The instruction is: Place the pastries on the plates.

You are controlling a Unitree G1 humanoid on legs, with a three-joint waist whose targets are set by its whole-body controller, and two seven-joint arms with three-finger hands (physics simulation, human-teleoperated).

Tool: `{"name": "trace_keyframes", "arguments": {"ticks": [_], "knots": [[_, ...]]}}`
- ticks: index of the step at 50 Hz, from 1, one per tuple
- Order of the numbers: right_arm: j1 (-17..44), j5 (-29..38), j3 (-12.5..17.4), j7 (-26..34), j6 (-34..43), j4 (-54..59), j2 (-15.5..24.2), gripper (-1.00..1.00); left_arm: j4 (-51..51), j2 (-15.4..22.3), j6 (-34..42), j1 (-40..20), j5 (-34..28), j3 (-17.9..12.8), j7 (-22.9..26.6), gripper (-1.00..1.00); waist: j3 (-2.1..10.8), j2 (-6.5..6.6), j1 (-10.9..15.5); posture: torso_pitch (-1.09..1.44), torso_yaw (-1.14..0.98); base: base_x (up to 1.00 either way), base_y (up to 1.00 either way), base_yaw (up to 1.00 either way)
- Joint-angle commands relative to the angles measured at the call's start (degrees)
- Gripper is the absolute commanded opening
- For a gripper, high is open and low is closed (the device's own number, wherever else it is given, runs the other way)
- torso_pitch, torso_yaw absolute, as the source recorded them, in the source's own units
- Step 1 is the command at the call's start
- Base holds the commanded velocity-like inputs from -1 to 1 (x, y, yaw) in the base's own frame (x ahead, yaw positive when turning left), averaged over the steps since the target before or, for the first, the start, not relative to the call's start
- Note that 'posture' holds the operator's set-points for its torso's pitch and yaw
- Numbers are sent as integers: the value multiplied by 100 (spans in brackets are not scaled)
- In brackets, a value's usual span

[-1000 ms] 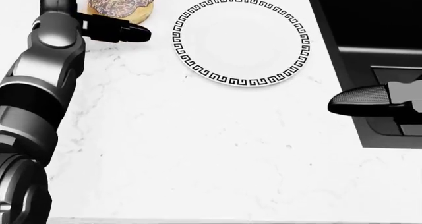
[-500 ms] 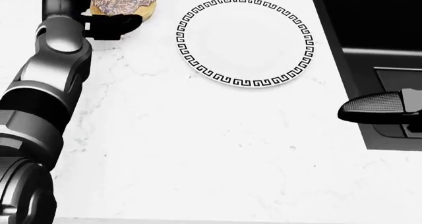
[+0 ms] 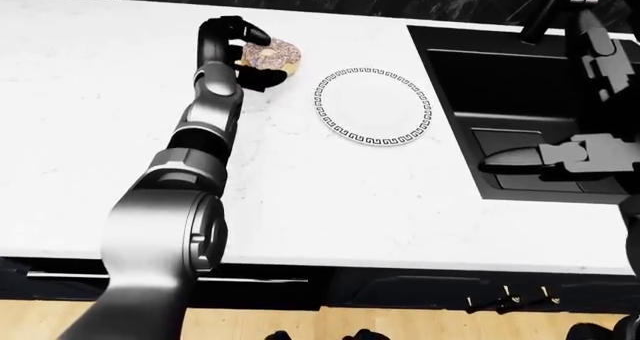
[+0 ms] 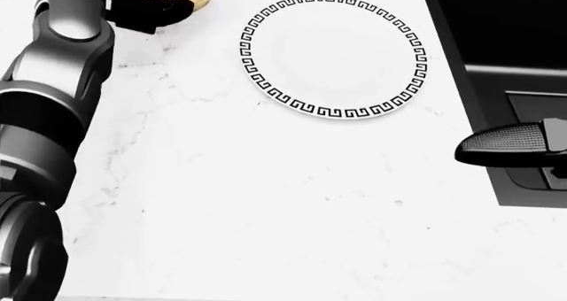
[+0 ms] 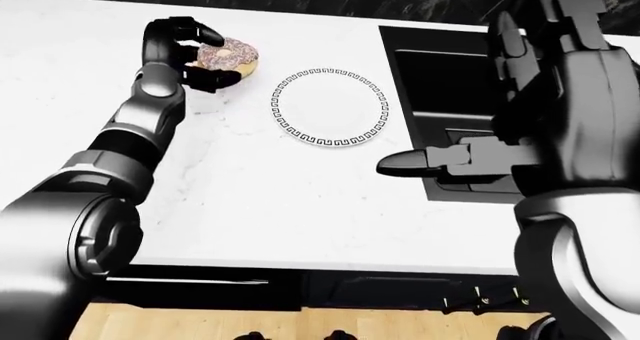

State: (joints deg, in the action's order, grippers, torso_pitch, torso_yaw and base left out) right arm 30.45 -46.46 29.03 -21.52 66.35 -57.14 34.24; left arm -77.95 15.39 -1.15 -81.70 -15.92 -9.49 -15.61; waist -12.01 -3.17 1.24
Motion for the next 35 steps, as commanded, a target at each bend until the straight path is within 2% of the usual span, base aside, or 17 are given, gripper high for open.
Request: {"name": "trace_keyframes", "arguments": {"ticks": [1, 6, 7, 9, 12, 19, 21, 24, 35], "knots": [[83, -30, 104, -90, -187, -53, 109, 100, 253, 69, -192, -296, -24, 27, -33, -53, 201, -4, -1, 31, 0, 0, 0, 0], [83, -152, 62, -216, -240, -28, 185, 100, 302, 10, -193, -485, 26, 74, 265, -58, 189, -15, 5, 31, 0, 0, 0, 0], [94, -157, 38, -238, -255, -15, 196, 100, 313, -25, -179, -539, 112, 43, 514, -58, 185, -19, 8, 31, 0, 0, 0, 0], [105, -185, 28, -267, -269, 3, 220, 100, 342, -61, -251, -602, 128, 92, 684, -58, 178, -28, 16, 31, 0, 0, 0, 0], [149, -330, 114, -327, -233, 16, 296, 100, 421, -192, -192, -775, 241, 161, 1384, -62, 166, -47, 33, 31, 0, 0, 0, 0], [201, -550, 106, -498, -291, 77, 451, 100, 645, -437, 43, -1020, 621, 228, 2596, -64, 132, -94, 71, 31, 0, 0, 0, 0], [197, -594, 89, -541, -320, 93, 494, 100, 681, -463, 85, -1015, 588, 313, 2670, -62, 128, -102, 76, 31, 0, 0, 0, 0], [245, -683, 60, -623, -345, 128, 552, 100, 740, -552, 101, -977, 589, 420, 3090, -63, 126, -114, 80, 31, 0, 0, 0, 0], [174, -1017, 119, -864, -454, 124, 763, 100, 940, -917, 131, -890, 418, 633, 3253, -65, 96, -201, 105, 31, 0, 0, 0, 0]]}}
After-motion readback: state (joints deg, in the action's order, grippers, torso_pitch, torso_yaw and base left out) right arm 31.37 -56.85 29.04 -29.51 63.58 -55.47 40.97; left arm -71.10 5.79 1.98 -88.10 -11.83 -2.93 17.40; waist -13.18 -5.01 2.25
